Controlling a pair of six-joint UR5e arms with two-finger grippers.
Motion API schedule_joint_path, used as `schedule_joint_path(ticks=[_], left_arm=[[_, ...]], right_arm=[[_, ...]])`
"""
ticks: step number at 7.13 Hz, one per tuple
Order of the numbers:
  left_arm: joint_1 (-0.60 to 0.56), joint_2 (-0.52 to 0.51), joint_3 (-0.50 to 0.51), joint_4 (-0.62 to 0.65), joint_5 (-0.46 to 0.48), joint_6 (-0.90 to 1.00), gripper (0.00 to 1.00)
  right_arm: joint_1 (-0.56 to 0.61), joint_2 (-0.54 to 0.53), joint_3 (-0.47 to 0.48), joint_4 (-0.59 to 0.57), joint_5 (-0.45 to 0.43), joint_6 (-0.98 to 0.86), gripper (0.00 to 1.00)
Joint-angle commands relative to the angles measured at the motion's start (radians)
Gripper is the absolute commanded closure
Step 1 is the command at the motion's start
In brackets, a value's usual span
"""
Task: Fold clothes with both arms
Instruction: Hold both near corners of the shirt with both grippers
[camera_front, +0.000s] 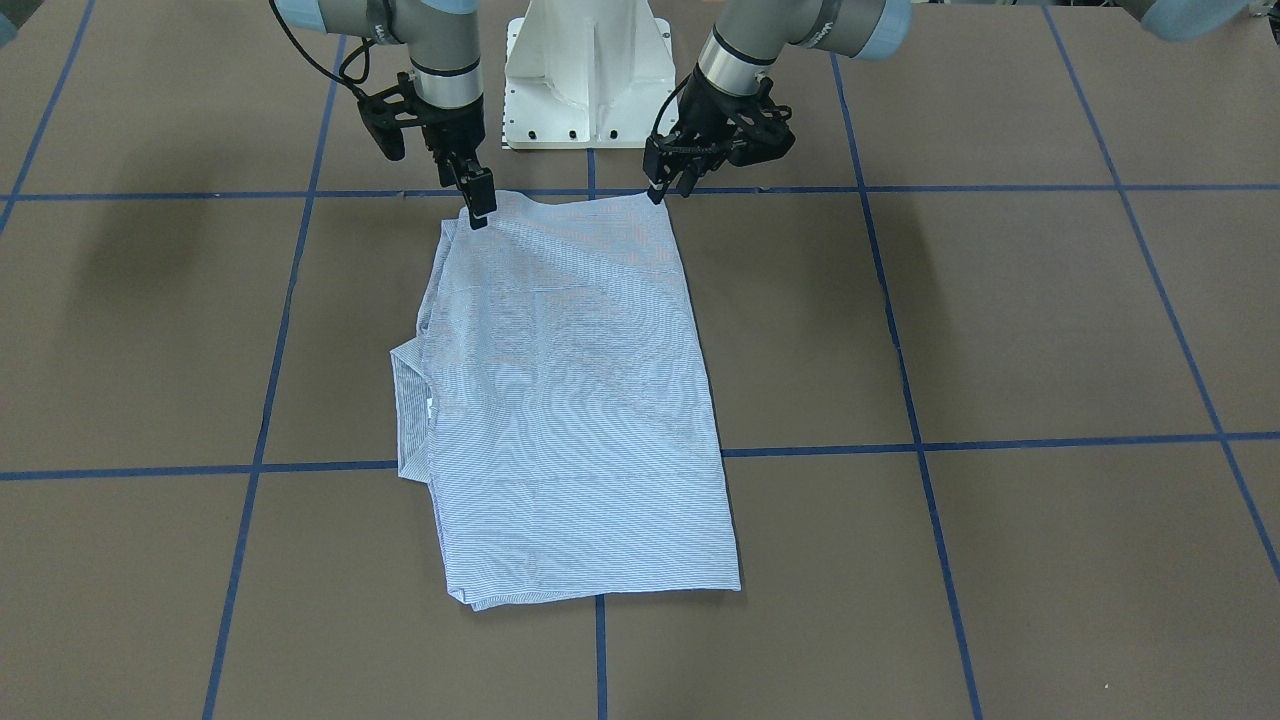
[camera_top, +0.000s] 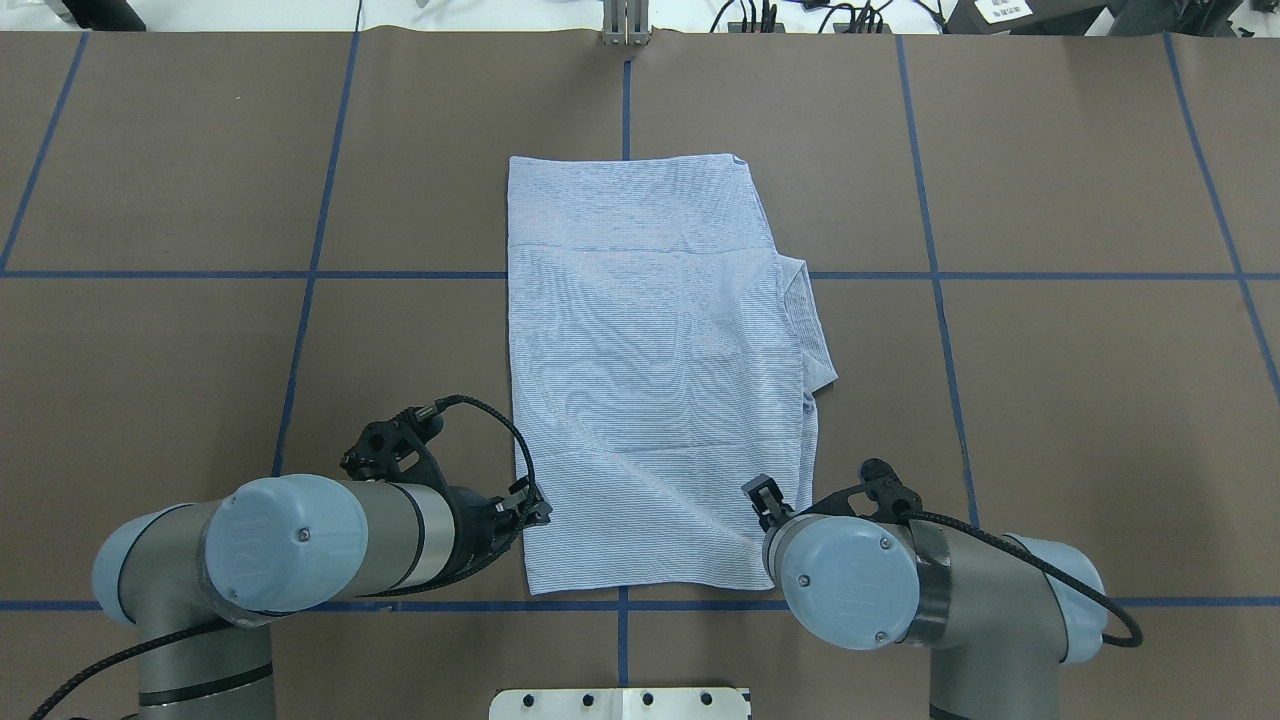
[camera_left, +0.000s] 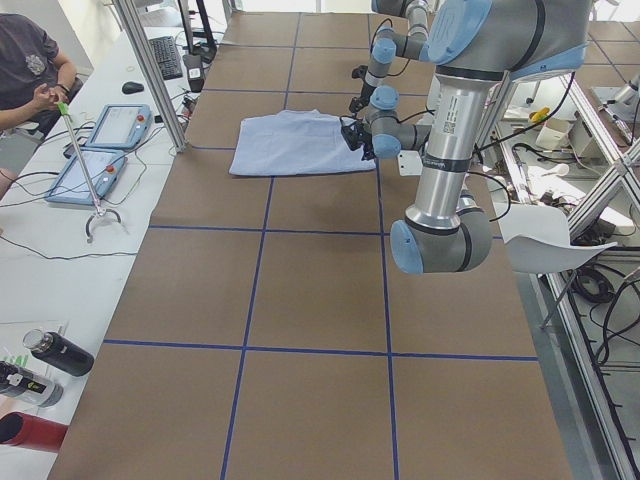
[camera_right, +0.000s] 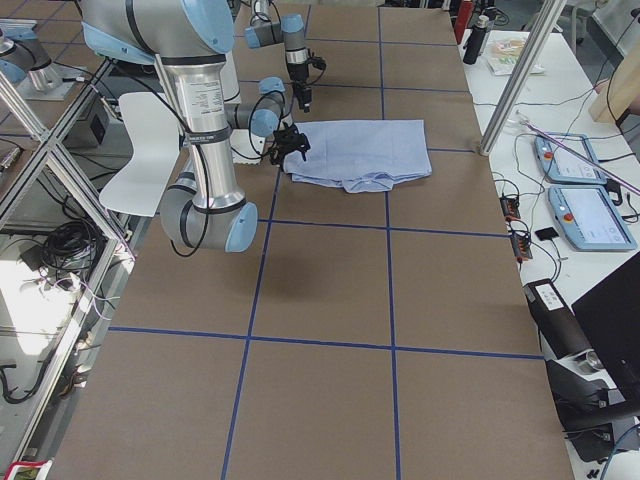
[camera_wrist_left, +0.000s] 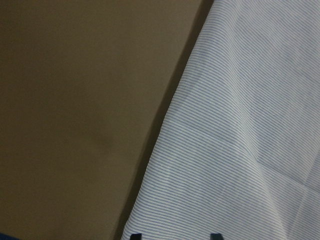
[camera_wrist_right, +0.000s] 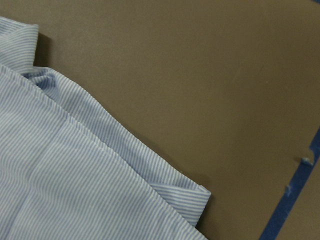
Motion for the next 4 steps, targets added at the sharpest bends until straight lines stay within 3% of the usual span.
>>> schedule_joint_path(ticks=[1, 4], left_arm=[[0.000, 0.001, -0.004, 0.002, 0.000, 0.000, 0.45], [0.000, 0.001, -0.005, 0.003, 0.000, 0.002, 0.45]], right_arm=[[-0.016, 0.010, -0.021, -0.001, 0.004, -0.002, 0.00], [0.031, 0.007, -0.038, -0.029, -0.005, -0.016, 0.01]])
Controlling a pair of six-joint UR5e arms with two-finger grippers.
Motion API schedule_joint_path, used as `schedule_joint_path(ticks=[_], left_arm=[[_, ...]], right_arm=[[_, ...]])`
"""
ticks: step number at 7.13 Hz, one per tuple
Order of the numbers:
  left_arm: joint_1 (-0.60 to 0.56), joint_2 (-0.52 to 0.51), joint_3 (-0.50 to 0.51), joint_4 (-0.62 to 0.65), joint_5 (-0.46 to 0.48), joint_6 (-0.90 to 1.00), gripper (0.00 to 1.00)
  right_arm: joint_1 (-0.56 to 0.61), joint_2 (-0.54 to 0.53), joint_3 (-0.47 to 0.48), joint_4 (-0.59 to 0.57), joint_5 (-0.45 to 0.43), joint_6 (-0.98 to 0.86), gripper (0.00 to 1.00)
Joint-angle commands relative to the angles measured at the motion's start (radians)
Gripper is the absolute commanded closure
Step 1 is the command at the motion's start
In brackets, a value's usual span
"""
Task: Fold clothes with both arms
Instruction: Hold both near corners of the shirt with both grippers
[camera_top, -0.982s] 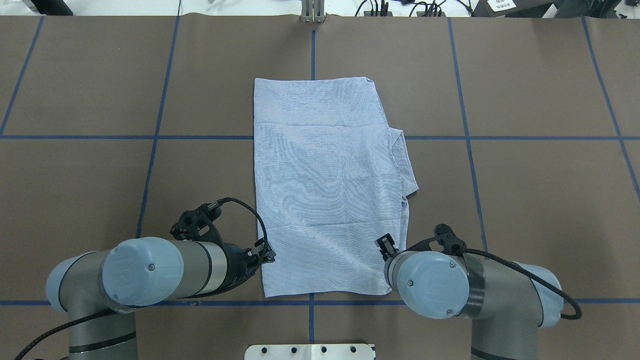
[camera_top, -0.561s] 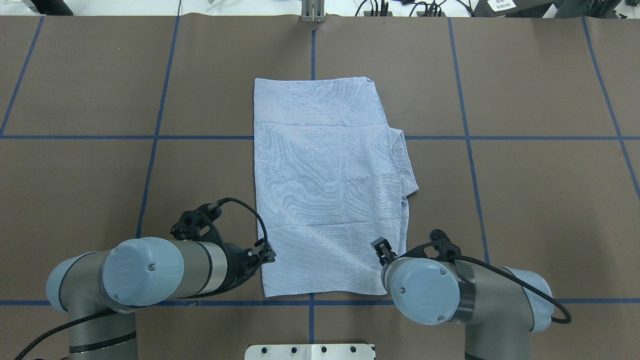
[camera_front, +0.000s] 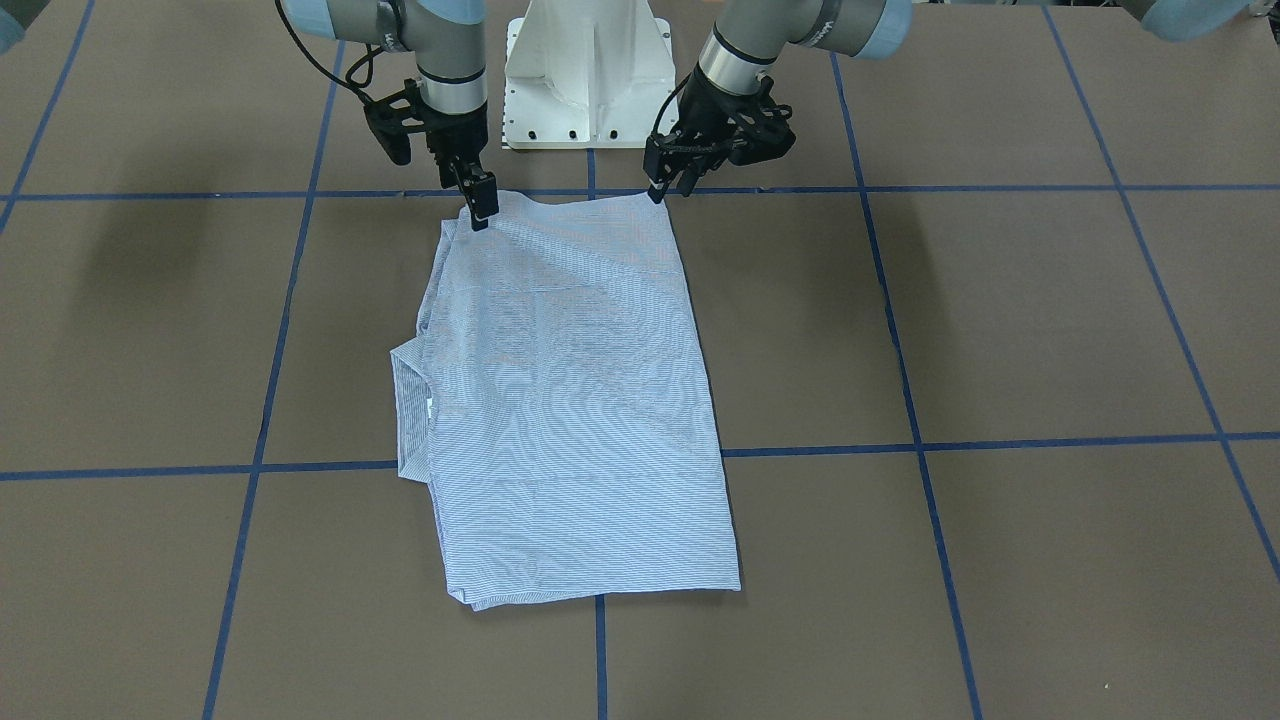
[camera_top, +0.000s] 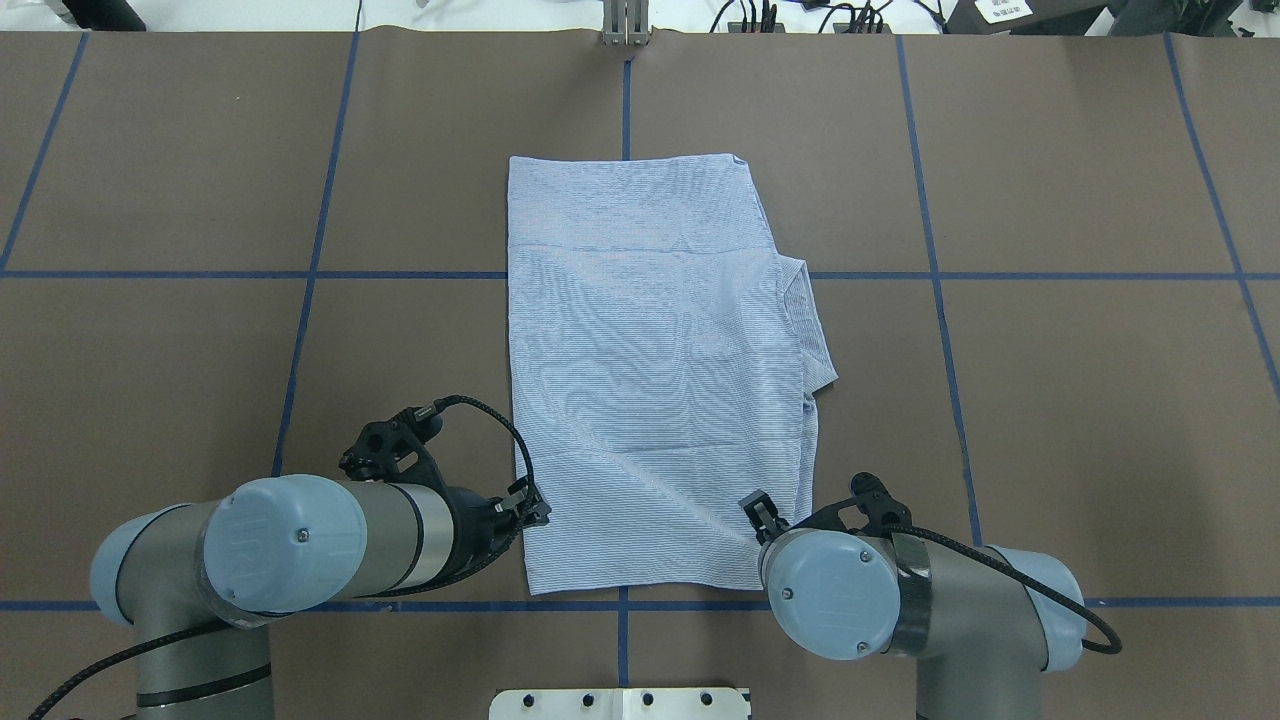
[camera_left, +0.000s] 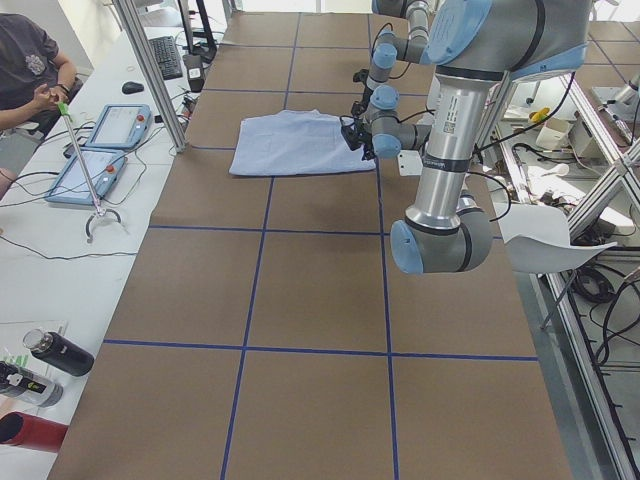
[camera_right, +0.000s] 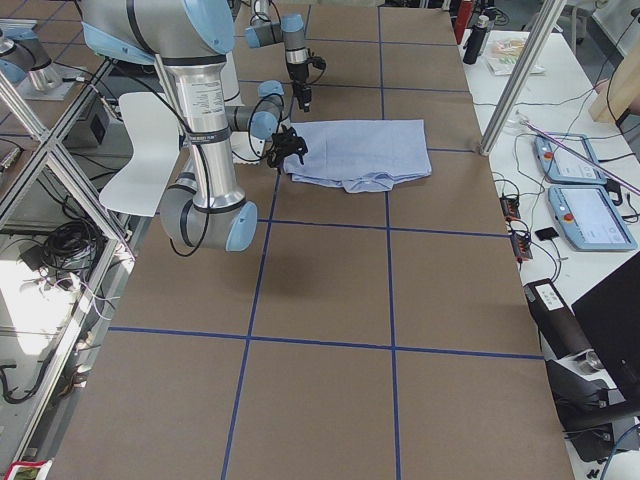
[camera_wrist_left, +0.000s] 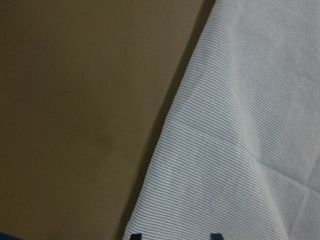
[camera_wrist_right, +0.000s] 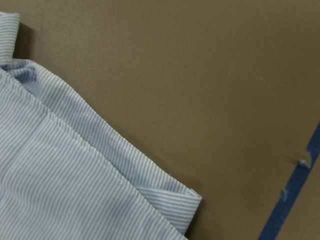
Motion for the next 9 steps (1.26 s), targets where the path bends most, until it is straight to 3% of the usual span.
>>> schedule_joint_path(ticks=[1, 9], left_arm=[[0.002, 0.000, 0.001, 0.001, 0.000, 0.001, 0.45], [0.002, -0.002, -0.012, 0.045, 0.000, 0.009, 0.46]], right_arm=[[0.033, 0.004, -0.028, -0.023, -0.041, -0.025, 0.02], [-0.022, 0.002, -0.036, -0.024, -0.051, -0.017, 0.04]])
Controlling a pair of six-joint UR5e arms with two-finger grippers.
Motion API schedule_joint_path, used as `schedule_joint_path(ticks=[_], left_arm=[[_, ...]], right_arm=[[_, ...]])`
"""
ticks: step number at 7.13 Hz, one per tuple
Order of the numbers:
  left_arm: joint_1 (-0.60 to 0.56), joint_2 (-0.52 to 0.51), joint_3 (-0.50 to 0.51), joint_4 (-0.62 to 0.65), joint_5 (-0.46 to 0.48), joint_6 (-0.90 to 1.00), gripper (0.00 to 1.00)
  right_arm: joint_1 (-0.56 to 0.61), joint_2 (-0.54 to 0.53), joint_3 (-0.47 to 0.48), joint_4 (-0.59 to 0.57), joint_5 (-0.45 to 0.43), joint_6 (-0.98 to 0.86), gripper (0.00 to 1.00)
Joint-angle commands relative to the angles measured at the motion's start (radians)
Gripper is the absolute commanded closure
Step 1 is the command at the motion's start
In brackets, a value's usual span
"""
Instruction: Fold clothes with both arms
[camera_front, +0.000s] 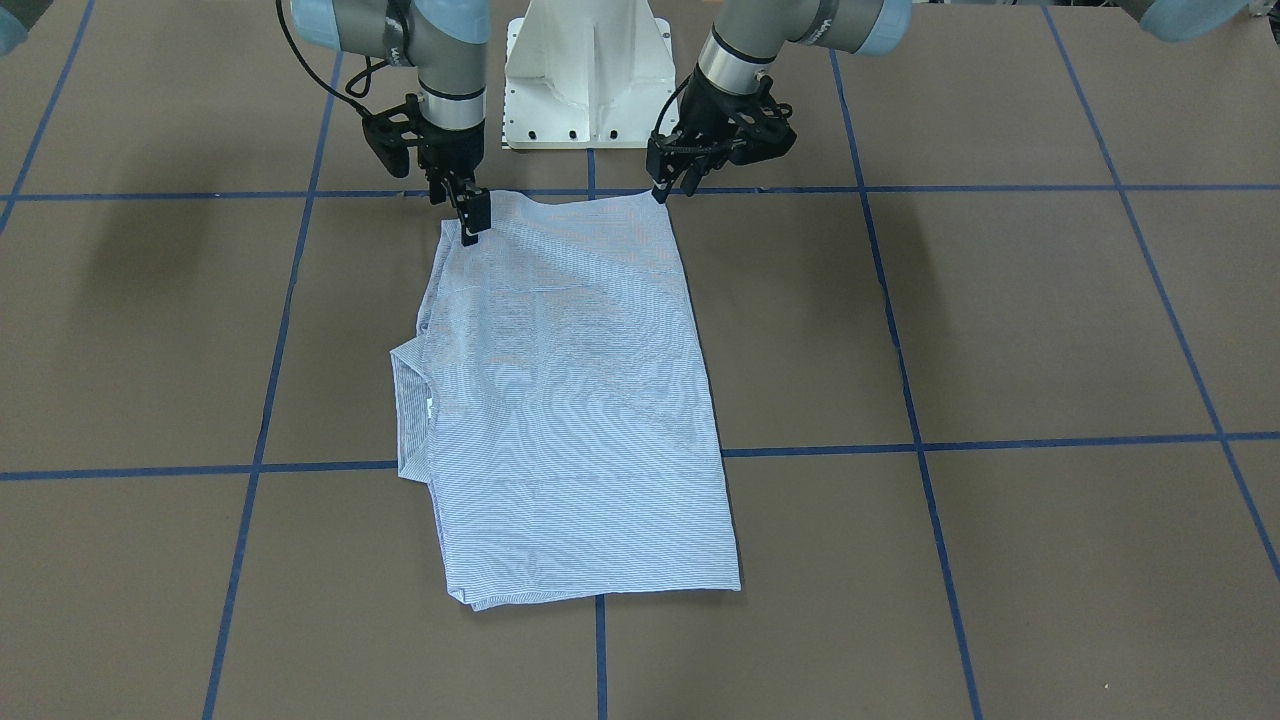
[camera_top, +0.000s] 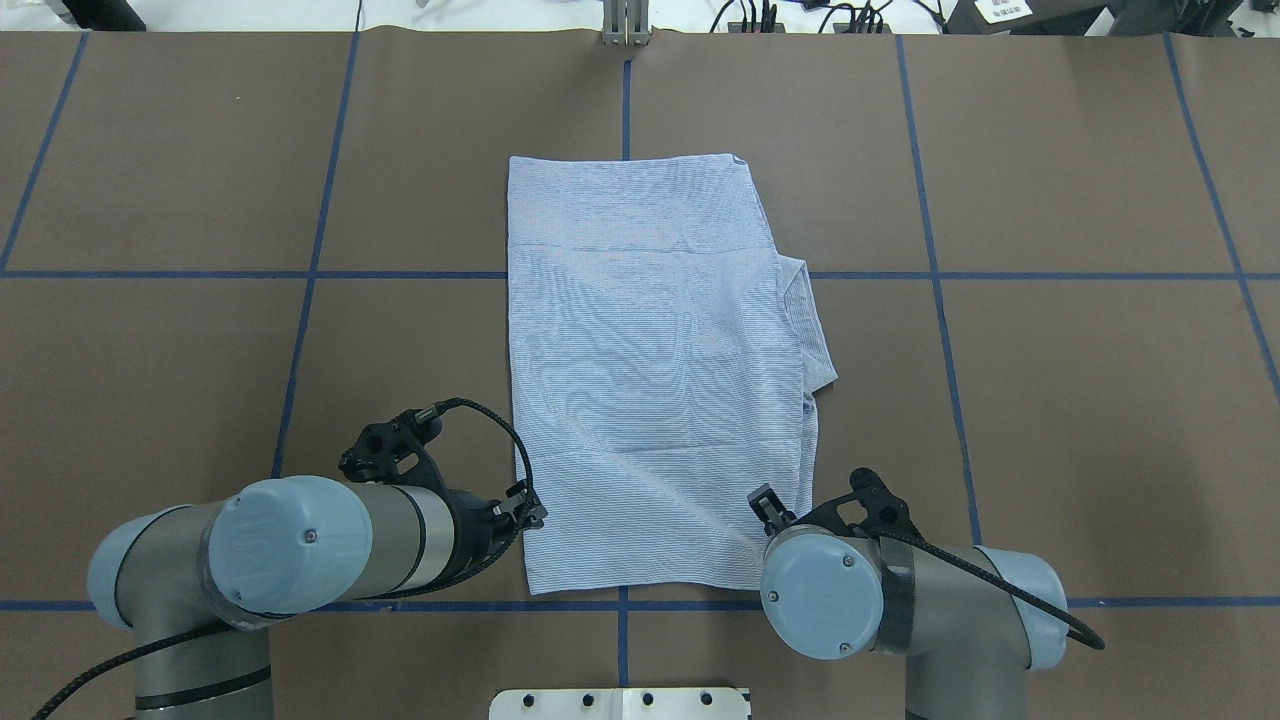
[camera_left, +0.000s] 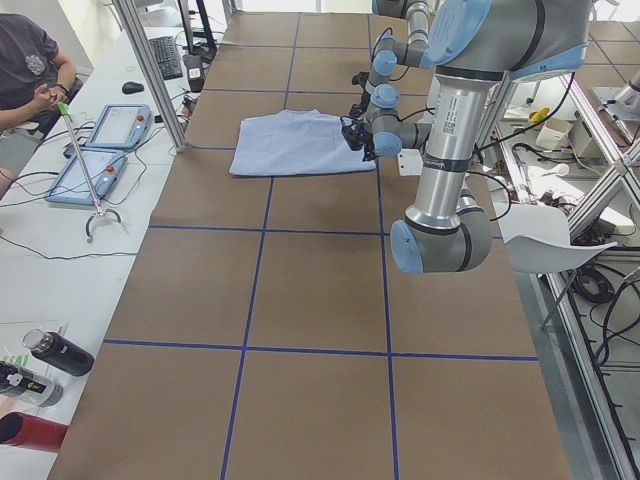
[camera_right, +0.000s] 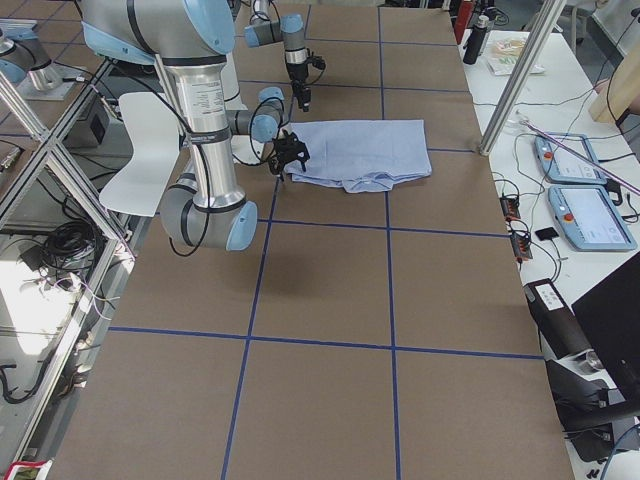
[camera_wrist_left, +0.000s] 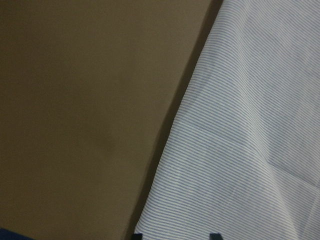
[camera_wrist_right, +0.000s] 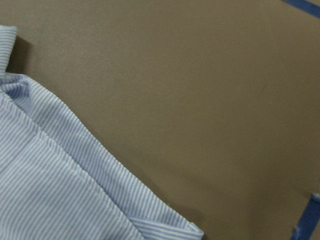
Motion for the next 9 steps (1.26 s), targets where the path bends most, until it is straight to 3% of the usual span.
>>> schedule_joint_path(ticks=[1, 3, 5, 6, 9], left_arm=[[-0.003, 0.001, -0.003, 0.002, 0.000, 0.000, 0.46], [-0.003, 0.001, -0.009, 0.002, 0.000, 0.000, 0.46], [-0.003, 0.001, -0.051, 0.050, 0.000, 0.000, 0.46], [-0.003, 0.001, -0.065, 0.063, 0.000, 0.000, 0.46], [-0.001, -0.001, -0.066, 0.063, 0.000, 0.000, 0.46]], right_arm=[[-0.004, 0.000, -0.003, -0.001, 0.000, 0.000, 0.09], [-0.002, 0.000, -0.005, -0.001, -0.002, 0.000, 0.19], [-0.002, 0.003, -0.005, 0.001, 0.000, 0.007, 0.62], [0.002, 0.008, -0.003, 0.001, 0.001, 0.007, 1.00], [0.004, 0.008, 0.000, 0.001, 0.003, -0.006, 1.00]])
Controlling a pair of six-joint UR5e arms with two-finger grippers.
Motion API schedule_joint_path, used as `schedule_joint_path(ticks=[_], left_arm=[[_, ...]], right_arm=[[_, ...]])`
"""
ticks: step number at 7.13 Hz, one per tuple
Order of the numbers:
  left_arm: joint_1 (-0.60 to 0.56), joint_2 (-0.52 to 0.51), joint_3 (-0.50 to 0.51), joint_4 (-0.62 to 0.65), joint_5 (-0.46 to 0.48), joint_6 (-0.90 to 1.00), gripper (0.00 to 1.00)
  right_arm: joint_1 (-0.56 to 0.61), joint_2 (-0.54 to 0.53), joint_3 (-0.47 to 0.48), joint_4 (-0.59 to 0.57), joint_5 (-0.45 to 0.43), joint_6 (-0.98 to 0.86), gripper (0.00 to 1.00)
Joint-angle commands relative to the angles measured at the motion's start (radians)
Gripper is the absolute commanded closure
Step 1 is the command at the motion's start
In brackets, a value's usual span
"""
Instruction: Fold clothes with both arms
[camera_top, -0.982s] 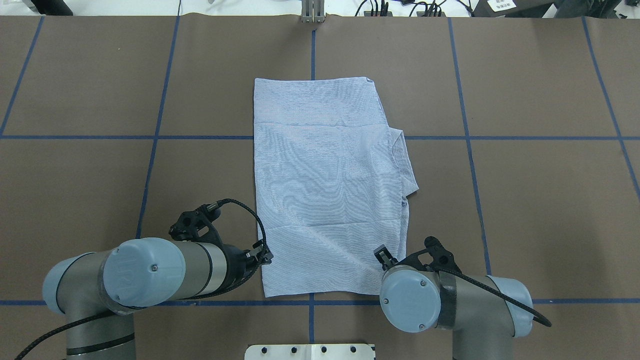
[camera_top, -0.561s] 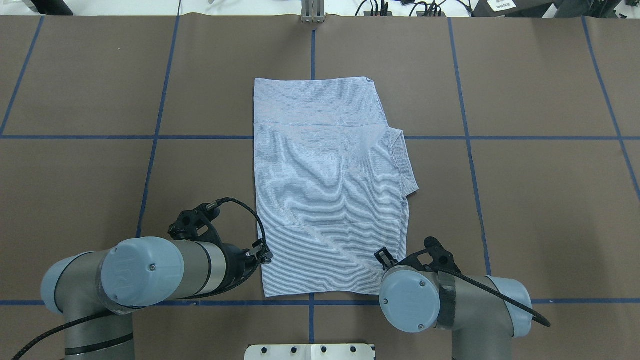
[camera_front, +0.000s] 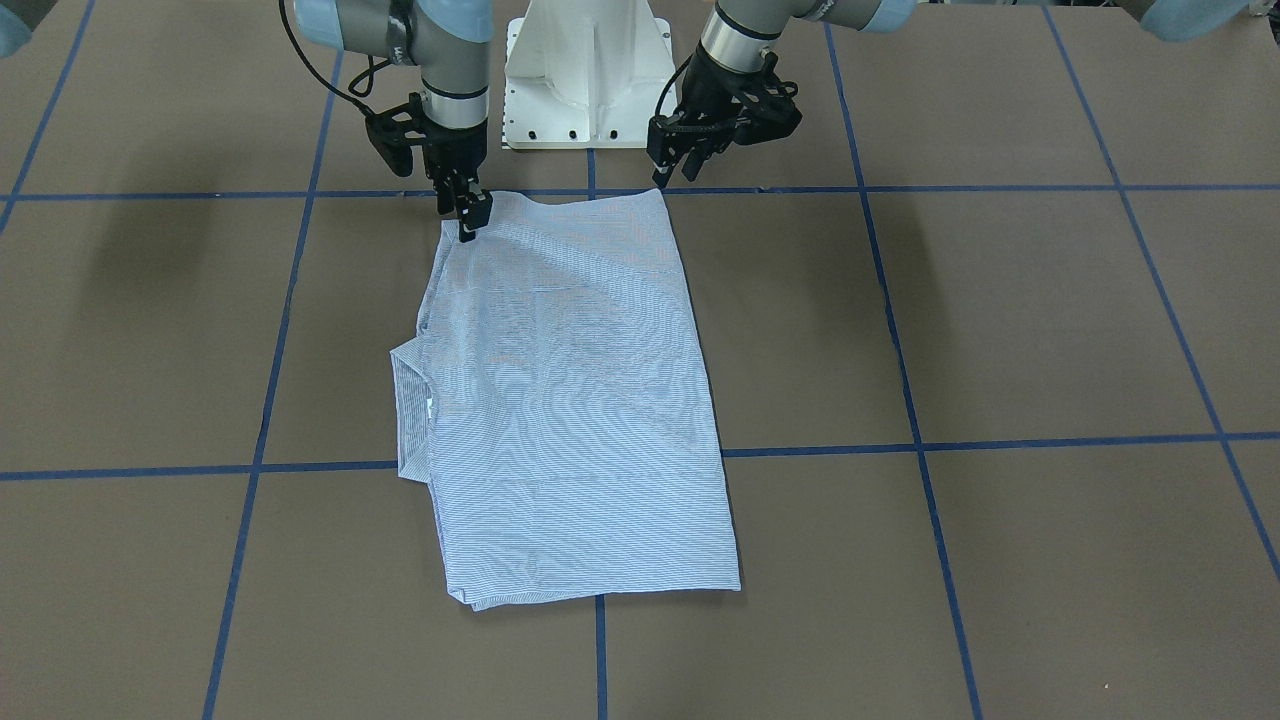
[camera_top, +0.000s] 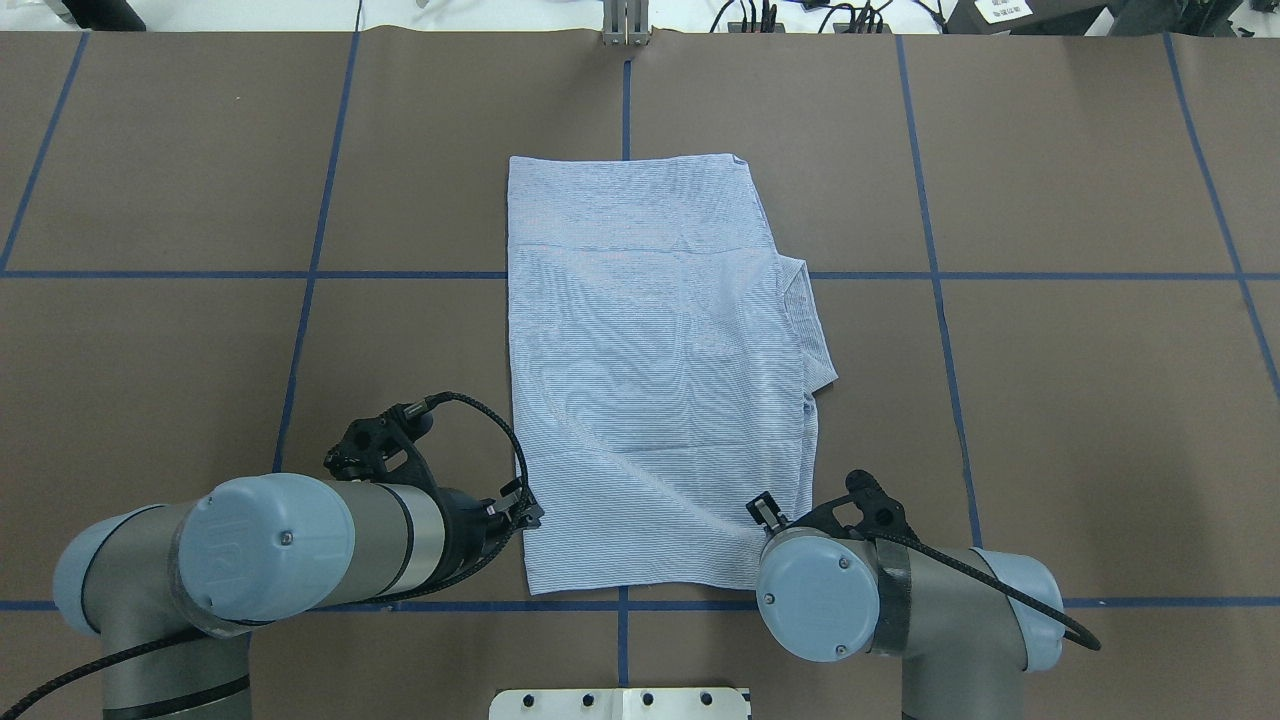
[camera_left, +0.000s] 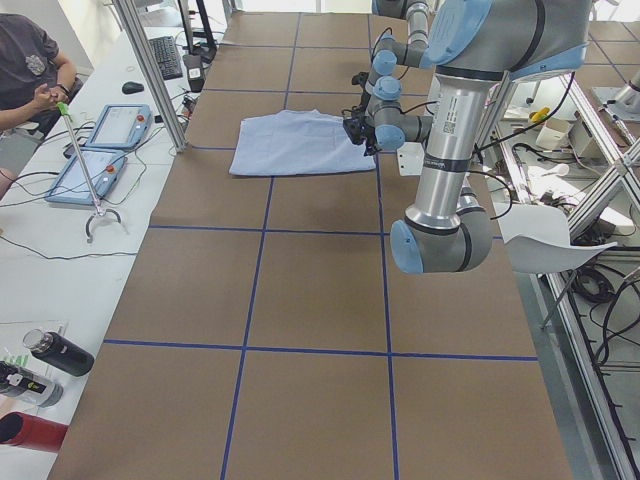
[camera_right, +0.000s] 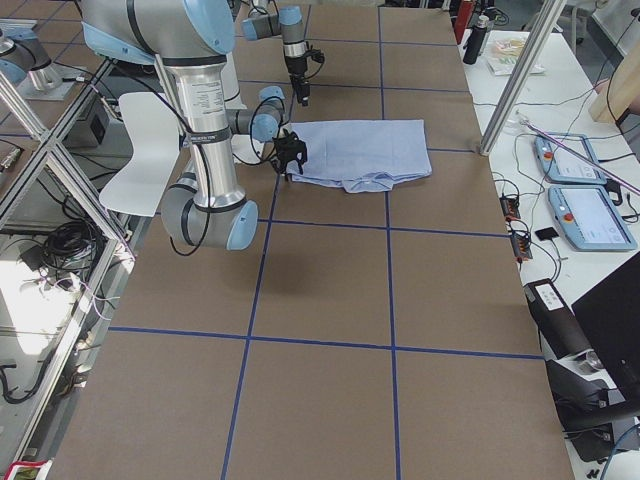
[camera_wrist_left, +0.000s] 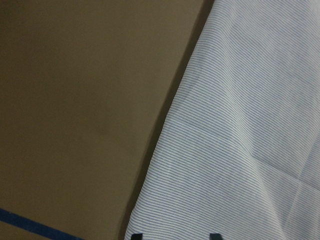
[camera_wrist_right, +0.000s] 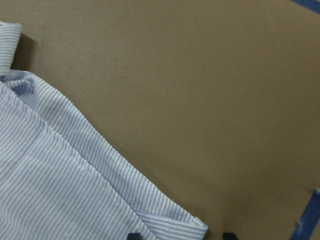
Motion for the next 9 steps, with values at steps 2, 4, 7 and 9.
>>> schedule_joint_path(ticks=[2, 4, 7, 9], left_arm=[[0.000, -0.001, -0.001, 0.001, 0.000, 0.000, 0.46], [0.000, -0.001, -0.003, 0.001, 0.000, -0.002, 0.46], [0.000, -0.001, -0.003, 0.001, 0.000, -0.003, 0.46], [0.003, 0.001, 0.008, 0.000, 0.000, -0.008, 0.46]], right_arm=[[0.011, 0.000, 0.006, -0.001, 0.006, -0.005, 1.00], [0.015, 0.003, 0.020, -0.030, 0.009, -0.006, 1.00], [0.007, 0.003, 0.022, -0.040, 0.004, -0.005, 1.00], [0.010, 0.003, 0.063, -0.087, 0.009, -0.005, 1.00]])
